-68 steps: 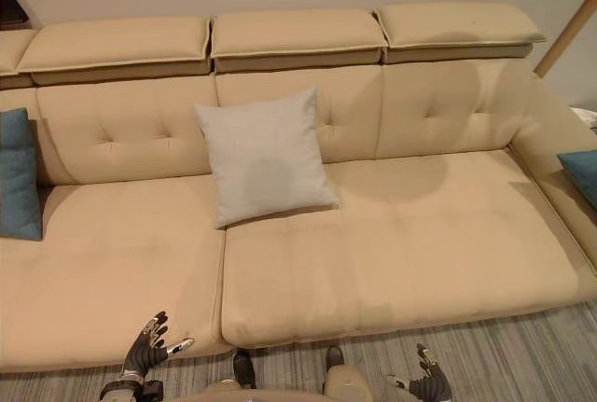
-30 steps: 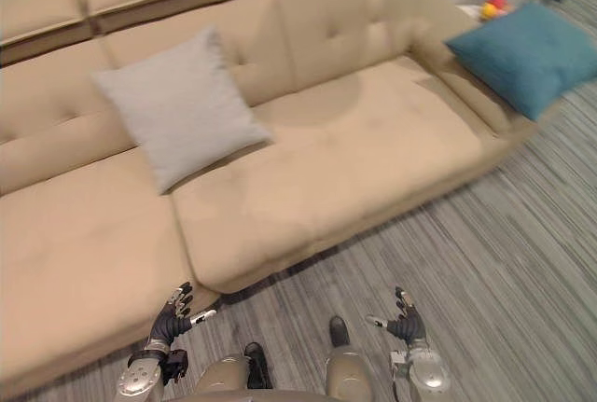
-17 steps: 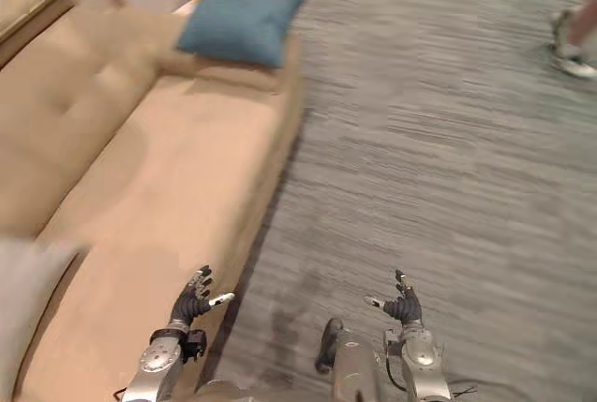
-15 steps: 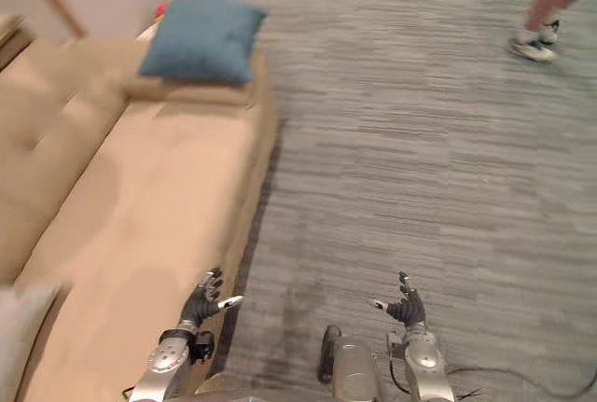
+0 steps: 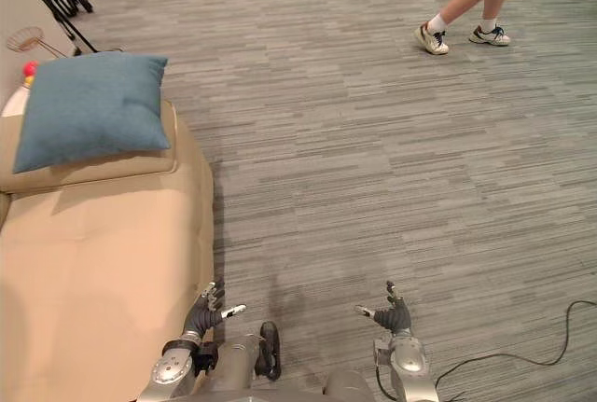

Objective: Pick up cushions and gather them together orderly.

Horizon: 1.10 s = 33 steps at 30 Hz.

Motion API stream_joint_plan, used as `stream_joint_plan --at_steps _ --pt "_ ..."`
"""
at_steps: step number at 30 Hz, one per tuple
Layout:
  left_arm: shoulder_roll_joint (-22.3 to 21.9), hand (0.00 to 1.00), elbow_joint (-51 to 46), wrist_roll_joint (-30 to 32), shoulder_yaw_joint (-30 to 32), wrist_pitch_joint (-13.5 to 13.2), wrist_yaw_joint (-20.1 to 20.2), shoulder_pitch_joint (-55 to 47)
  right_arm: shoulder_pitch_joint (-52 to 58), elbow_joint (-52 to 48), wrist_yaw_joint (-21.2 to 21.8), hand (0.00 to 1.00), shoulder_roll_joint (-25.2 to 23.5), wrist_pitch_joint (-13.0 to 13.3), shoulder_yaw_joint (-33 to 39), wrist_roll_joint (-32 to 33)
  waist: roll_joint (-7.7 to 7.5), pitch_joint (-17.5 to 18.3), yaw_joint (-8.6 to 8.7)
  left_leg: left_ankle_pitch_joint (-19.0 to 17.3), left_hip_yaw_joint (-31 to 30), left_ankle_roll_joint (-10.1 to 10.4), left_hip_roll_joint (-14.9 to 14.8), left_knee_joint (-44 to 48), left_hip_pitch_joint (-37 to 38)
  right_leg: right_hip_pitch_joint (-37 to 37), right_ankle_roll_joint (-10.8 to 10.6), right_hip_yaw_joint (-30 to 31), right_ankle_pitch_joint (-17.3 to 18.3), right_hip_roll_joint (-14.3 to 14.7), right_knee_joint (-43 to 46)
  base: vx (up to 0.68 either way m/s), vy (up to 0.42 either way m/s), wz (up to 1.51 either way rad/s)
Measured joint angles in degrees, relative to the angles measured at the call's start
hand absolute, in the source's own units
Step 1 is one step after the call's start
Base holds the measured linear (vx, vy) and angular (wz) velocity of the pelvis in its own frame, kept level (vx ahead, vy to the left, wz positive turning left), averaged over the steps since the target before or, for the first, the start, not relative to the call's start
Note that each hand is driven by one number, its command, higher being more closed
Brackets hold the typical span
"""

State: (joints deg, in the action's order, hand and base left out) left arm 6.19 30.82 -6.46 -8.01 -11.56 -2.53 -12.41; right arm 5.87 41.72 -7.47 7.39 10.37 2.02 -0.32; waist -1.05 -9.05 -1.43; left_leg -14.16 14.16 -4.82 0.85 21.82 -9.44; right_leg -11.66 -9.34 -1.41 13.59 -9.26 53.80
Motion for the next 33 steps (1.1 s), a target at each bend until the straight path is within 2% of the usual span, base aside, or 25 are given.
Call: stream_joint_plan --at_steps 3,4,6,7,9,10,11,12,13,14,15,17,18,19,20,21,22,23,24,25,26,28,30,31,33 --pt "0.3 0.00 -0.4 -0.7 -0.5 -0.1 -0.4 0.3 -0.3 -0.1 0.1 0.00 -0.1 -0.2 -0.1 -0.2 2.00 0.2 0.50 -2.4 -1.1 -0.8 0.9 -4.5 8.6 -5.1 5.7 -9.9 3.5 -3.0 2.3 0.59 0.179 0.04" --pt "0.7 0.00 -0.6 -0.7 -0.5 -0.1 -0.4 0.7 -0.8 -0.1 0.1 0.00 -0.1 -0.2 -0.1 -0.2 2.20 0.2 0.55 -2.6 -1.7 -0.8 1.0 -5.4 9.7 -6.6 6.1 -11.4 3.9 -2.9 0.4 0.56 0.117 0.26" --pt "1.0 0.00 -0.5 -0.8 -0.4 -0.1 -0.4 2.9 -1.9 0.0 0.2 0.00 0.8 -0.2 -0.1 -0.2 4.05 -0.8 0.92 -2.6 -4.1 -0.5 0.5 -8.1 12.7 -10.5 6.4 -13.2 3.9 -0.4 -11.1 0.63 0.058 0.53" --pt "0.5 0.00 -0.4 -0.8 -0.3 -0.1 -0.5 4.9 -1.9 0.0 0.2 0.00 2.3 -0.3 0.0 -0.2 5.74 -1.9 0.95 -3.7 -6.2 1.5 -0.7 -8.4 15.5 -12.0 5.9 -10.6 -0.9 3.4 -25.6 0.70 0.016 0.66" --pt "0.3 0.00 -0.3 -0.8 0.0 -0.2 -0.8 4.7 -1.4 0.0 0.2 0.00 2.6 -0.6 0.2 -0.2 5.60 -1.8 1.03 -5.0 -7.5 3.8 -0.8 -8.2 17.9 -11.4 5.9 -8.0 -8.3 5.3 -37.0 0.57 -0.047 0.69" --pt "0.6 0.00 -0.2 -0.7 1.5 -0.2 -1.4 4.2 -0.5 -0.1 0.2 0.00 2.2 -0.8 0.1 -0.2 3.81 -1.4 0.90 -7.4 -9.4 7.2 -0.3 -6.0 19.9 -11.3 7.6 -5.3 -18.9 5.9 -42.7 0.71 -0.162 0.76" --pt "-0.6 0.00 1.4 -0.8 1.7 0.0 -1.6 4.3 0.0 0.2 0.2 0.00 3.1 -1.0 0.3 -0.2 5.63 -1.3 1.37 -8.6 -10.9 8.0 -2.0 -2.2 19.9 -11.9 8.7 -5.7 -20.8 6.4 -37.4 0.82 -0.174 0.74" --pt "-1.2 0.00 1.5 -0.7 1.9 0.0 -1.6 4.4 -0.6 -0.2 0.2 0.00 3.1 -1.3 0.4 -0.1 6.59 -1.2 1.56 -7.4 -11.0 9.8 -3.9 2.9 18.0 -12.1 9.8 -7.3 -18.1 6.6 -34.3 0.78 -0.192 0.64" --pt "-1.8 0.00 1.5 -0.7 1.9 -0.1 -1.5 4.0 -0.9 -0.6 0.2 0.00 3.1 -1.3 0.4 -0.1 6.52 -1.2 1.80 -3.1 -10.4 10.3 -4.6 11.5 14.4 -11.3 9.8 -8.2 -14.4 6.1 -32.1 0.62 -0.129 0.47" --pt "-2.3 0.00 1.6 -0.7 1.9 0.0 -1.5 4.0 -1.0 -0.7 0.3 0.00 3.2 -1.4 0.3 0.1 6.62 -1.4 1.94 0.3 -9.5 10.0 -5.3 16.9 12.3 -9.9 9.9 -8.6 -13.2 6.0 -32.0 0.62 -0.165 0.50" --pt "-3.1 0.00 1.8 -0.8 2.1 0.0 -1.5 3.9 -0.9 -1.2 0.2 0.00 3.0 -1.4 0.0 0.5 6.52 -1.6 1.34 7.7 -6.6 8.3 -9.4 29.2 7.3 -4.9 10.5 -9.5 -11.4 6.3 -34.1 0.50 -0.120 0.27" --pt "-3.2 0.00 2.3 -0.9 2.1 0.0 -1.4 4.5 -0.9 -1.4 0.0 0.00 2.4 -1.4 0.5 1.1 5.55 -2.5 0.48 3.6 -2.5 5.5 -13.0 37.4 3.4 2.4 11.0 -10.3 -11.0 6.3 -38.0 0.55 -0.105 0.32" --pt "-3.2 0.00 2.3 -1.4 2.2 -0.1 -1.3 4.5 -0.7 -1.6 -0.1 0.00 1.9 -1.1 0.5 2.1 3.95 -3.0 0.32 1.4 -1.8 5.1 -12.5 35.7 0.3 7.8 10.9 -11.5 -11.0 4.9 -41.6 0.50 -0.060 0.45" --pt "-3.1 0.00 2.2 -1.5 2.3 -0.1 -1.4 4.5 -0.7 -1.6 -0.1 0.00 2.0 -0.9 0.6 2.2 3.61 -3.0 0.16 0.8 -1.2 5.3 -12.3 33.9 -1.0 9.4 10.5 -12.1 -10.7 4.4 -42.9 0.47 -0.012 0.57" --pt "-3.2 0.00 1.9 -1.8 2.9 -0.2 -1.4 4.5 -0.6 -1.7 -0.1 0.00 2.1 -0.5 1.9 2.4 3.21 -3.0 0.09 0.7 0.0 5.5 -11.6 28.0 -4.0 12.2 8.6 -13.5 -9.3 3.0 -44.8 0.41 0.036 0.53" --pt "-3.9 0.00 1.8 -1.8 3.6 -0.1 -1.5 4.4 -0.6 -1.7 -0.1 0.00 2.8 -0.2 3.5 2.5 4.82 -2.9 -0.15 1.5 1.7 6.2 -11.7 16.7 -6.6 14.1 6.7 -15.9 -7.8 3.1 -45.7 0.40 0.072 0.49" --pt "-3.9 0.00 1.7 -1.8 3.7 -0.2 -1.4 4.4 -0.4 -1.7 -0.1 0.00 3.1 -0.2 3.9 2.5 5.56 -2.9 -0.56 3.0 3.1 7.1 -11.8 11.7 -7.2 14.9 5.9 -16.7 -6.8 3.1 -45.7 0.40 0.131 0.55" --pt "-4.0 0.00 1.5 -1.8 3.7 -0.1 -1.5 4.0 0.2 -1.6 -0.1 0.00 4.5 -0.2 4.2 2.5 7.84 -2.4 -0.81 9.6 6.2 3.6 -12.4 2.4 -8.2 16.4 4.4 -18.7 -4.6 4.6 -45.0 0.42 0.157 0.96" --pt "-3.5 0.00 1.2 -1.8 4.3 -0.1 -1.6 3.9 0.7 0.0 0.0 0.00 3.4 -0.7 4.6 2.5 6.22 -1.9 -0.81 9.5 8.3 1.5 -10.4 1.7 -7.5 17.9 3.3 -19.9 -3.0 2.6 -44.1 0.51 0.186 1.18" --pt "-2.7 0.00 0.4 -1.8 5.4 -0.2 -1.6 3.3 0.9 0.3 0.0 0.00 2.8 -0.7 4.6 2.5 5.05 -1.7 -1.00 9.4 10.4 1.5 -9.5 1.1 -7.4 18.1 3.1 -20.9 -2.7 1.5 -44.0 0.49 0.177 1.38" --pt "-2.7 0.00 -1.2 -1.8 6.9 -0.2 -1.7 2.0 0.7 0.3 -0.1 0.00 2.4 -0.7 4.6 2.4 3.97 -1.6 -1.07 7.6 13.5 -1.1 -8.6 1.7 -8.0 18.6 2.7 -22.6 -1.6 0.7 -43.5 0.46 0.173 1.23" --pt "-3.1 0.00 -1.4 -1.8 8.7 0.1 -1.7 0.6 -0.2 1.5 0.0 0.00 2.7 -0.7 5.0 2.3 2.87 -1.9 -1.60 3.6 11.5 -2.5 -6.8 4.1 -8.3 19.4 0.7 -23.8 0.8 -1.9 -39.1 0.37 0.144 1.00" --pt "-3.7 0.00 -1.7 -1.8 8.3 0.1 -1.7 -2.4 -0.2 2.3 0.0 0.00 3.3 -0.7 6.0 1.9 2.45 -1.5 -2.40 0.5 7.0 -3.0 -1.9 3.8 -4.3 17.0 -0.4 -22.7 0.0 -7.8 -21.2 0.39 0.186 1.07" --pt "-3.7 0.00 -1.8 -1.8 8.3 0.1 -1.7 -2.8 0.1 2.3 0.0 0.00 3.2 -0.7 6.2 1.9 2.08 -1.3 -2.33 -0.1 5.8 -3.2 -0.7 3.6 -3.5 15.7 -0.3 -21.5 -1.7 -9.0 -16.1 0.41 0.140 1.35" --pt "-3.5 0.00 -2.0 -1.8 8.4 0.3 -1.9 -3.1 0.6 2.6 0.1 0.00 3.0 -0.7 6.4 1.9 1.87 -0.9 -2.00 -1.2 -1.2 -3.6 1.8 2.6 0.5 9.0 0.4 -16.0 1.8 -8.7 -0.9 0.41 0.037 1.51"
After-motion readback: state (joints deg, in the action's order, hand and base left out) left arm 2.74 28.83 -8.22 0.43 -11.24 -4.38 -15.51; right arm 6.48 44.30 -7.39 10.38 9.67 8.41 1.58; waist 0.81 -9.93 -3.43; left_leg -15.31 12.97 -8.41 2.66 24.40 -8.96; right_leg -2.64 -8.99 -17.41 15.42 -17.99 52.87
